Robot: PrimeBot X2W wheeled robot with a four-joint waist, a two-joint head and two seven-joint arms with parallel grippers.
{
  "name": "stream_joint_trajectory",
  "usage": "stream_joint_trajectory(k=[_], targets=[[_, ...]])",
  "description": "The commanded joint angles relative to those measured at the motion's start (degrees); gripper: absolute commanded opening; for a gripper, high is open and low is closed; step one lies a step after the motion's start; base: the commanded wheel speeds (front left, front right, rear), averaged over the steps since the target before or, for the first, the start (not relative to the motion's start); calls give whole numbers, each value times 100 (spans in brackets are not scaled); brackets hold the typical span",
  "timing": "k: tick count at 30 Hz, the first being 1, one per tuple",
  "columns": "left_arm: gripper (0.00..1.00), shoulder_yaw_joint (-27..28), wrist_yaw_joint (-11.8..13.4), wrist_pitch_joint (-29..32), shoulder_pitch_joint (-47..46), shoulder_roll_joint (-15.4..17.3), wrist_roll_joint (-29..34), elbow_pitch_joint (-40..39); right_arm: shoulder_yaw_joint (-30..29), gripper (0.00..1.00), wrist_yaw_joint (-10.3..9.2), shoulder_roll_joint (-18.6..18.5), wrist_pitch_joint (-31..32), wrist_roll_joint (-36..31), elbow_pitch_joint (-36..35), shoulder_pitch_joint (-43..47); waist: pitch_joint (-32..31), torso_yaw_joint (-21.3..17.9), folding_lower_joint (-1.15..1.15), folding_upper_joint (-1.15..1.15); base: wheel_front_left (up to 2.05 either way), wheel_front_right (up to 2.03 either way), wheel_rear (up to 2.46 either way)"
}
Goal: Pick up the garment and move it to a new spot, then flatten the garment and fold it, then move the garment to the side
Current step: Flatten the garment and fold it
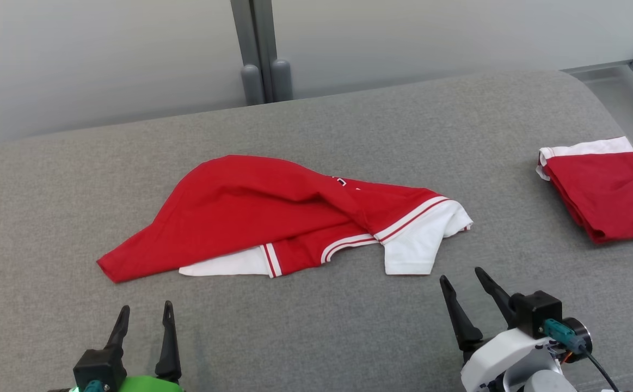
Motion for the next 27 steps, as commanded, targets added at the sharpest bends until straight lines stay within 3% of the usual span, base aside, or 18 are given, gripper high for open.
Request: stream_joint_trajectory(k=[1, 16, 23, 24, 25, 26, 27], targets=[[100, -31, -30, 0, -59, -1, 47, 9, 16, 100, -9, -22, -1, -57, 36, 33, 26, 29, 0, 0, 0, 0, 0], [100, -274, -82, 0, -546, 1, -125, 12, 325, 100, -9, -22, 0, -476, 629, -743, 655, 595, 0, 0, 0, 0, 0], [100, -313, -119, 0, -715, 0, -152, 78, 176, 100, -9, -25, -1, -817, 1440, -1149, 874, 854, 0, 0, 0, 0, 0], [100, -329, -121, 0, -729, -1, -149, 87, 171, 69, -9, -23, 0, -834, 1569, -1201, 888, 882, 0, 0, 0, 0, 0], [100, -322, -125, 0, -746, 0, -177, 99, 201, 29, -9, -23, 6, -845, 1748, -1252, 899, 905, 0, 0, 0, 0, 0], [100, -311, -128, 0, -757, 1, -216, 104, 220, 0, -9, -22, 11, -795, 1841, -1276, 902, 919, 0, 0, 0, 0, 0], [100, -313, -132, 0, -772, 0, -223, 107, 214, 0, -8, -19, 21, -715, 1868, -1311, 908, 935, 0, 0, 0, 0, 0]])
